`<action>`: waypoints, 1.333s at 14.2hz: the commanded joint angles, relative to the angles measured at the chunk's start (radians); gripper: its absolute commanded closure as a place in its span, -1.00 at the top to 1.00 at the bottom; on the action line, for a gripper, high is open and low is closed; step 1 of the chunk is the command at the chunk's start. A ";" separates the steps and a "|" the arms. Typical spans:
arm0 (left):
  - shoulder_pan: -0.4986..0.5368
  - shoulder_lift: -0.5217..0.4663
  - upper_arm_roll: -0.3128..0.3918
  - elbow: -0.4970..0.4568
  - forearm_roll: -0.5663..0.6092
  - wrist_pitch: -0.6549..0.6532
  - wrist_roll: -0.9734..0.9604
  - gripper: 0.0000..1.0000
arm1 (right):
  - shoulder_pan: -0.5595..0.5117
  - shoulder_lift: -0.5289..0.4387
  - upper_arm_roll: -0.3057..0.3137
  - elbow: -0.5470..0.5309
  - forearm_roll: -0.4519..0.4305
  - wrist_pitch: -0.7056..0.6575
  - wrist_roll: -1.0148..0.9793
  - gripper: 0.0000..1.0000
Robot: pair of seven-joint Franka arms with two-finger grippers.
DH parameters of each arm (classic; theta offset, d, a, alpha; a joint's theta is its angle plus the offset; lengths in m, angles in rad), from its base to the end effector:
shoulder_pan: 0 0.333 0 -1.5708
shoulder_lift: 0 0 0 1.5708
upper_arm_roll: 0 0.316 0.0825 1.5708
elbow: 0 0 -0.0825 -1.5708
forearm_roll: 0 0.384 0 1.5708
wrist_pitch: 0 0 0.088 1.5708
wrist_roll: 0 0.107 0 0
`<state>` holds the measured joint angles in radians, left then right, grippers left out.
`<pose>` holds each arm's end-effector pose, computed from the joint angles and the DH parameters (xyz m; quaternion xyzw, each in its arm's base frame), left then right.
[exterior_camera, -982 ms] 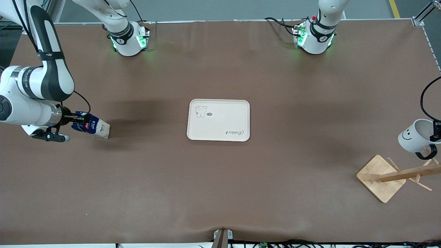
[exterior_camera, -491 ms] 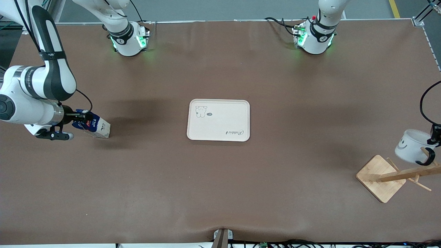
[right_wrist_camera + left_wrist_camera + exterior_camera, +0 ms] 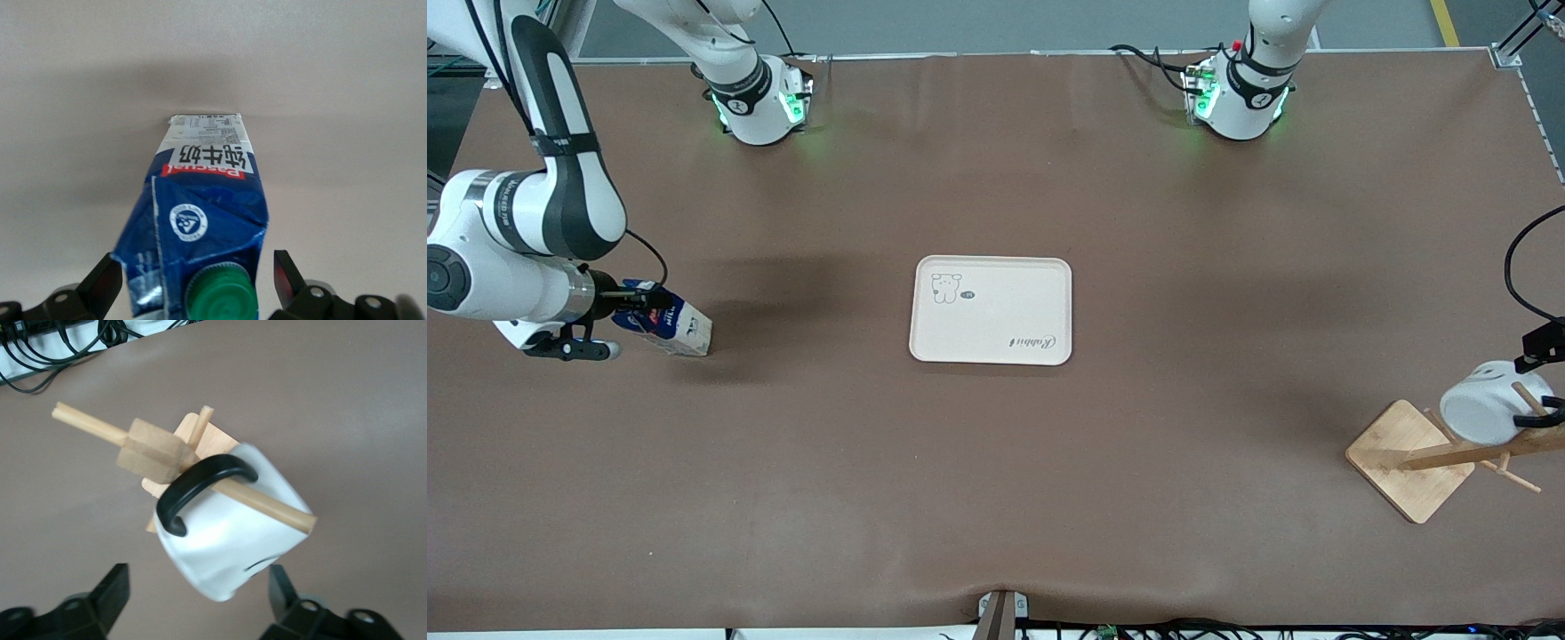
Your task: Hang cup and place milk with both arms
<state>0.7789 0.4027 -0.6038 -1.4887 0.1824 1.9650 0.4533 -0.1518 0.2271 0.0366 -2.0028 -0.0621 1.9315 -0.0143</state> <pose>0.6517 0.1897 0.4874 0.9872 -0.1402 0.0764 0.0005 0.5541 -0.0689 0.3244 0.9880 -0.0346 -0.1496 0.0133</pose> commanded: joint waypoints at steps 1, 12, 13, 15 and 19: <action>-0.009 -0.047 -0.016 0.005 0.003 -0.076 -0.080 1.00 | -0.018 -0.026 0.016 -0.002 -0.013 -0.017 -0.012 1.00; -0.007 -0.200 -0.125 0.007 0.011 -0.311 -0.252 1.00 | 0.026 0.109 0.023 0.721 -0.005 -0.303 -0.004 1.00; -0.007 -0.217 -0.148 0.007 0.011 -0.331 -0.307 1.00 | 0.028 0.118 0.023 0.761 -0.005 -0.307 -0.006 1.00; -0.007 -0.229 -0.191 0.007 0.011 -0.351 -0.418 1.00 | 0.054 0.086 0.040 0.769 0.001 -0.315 -0.004 1.00; -0.007 -0.248 -0.226 0.007 0.011 -0.371 -0.519 1.00 | 0.109 -0.066 0.035 0.705 0.001 -0.505 -0.010 1.00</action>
<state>0.7593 0.1797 -0.8220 -1.4770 0.1854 1.6076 -0.0368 -0.0457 0.2312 0.0728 -1.2430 -0.0602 1.4798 -0.0171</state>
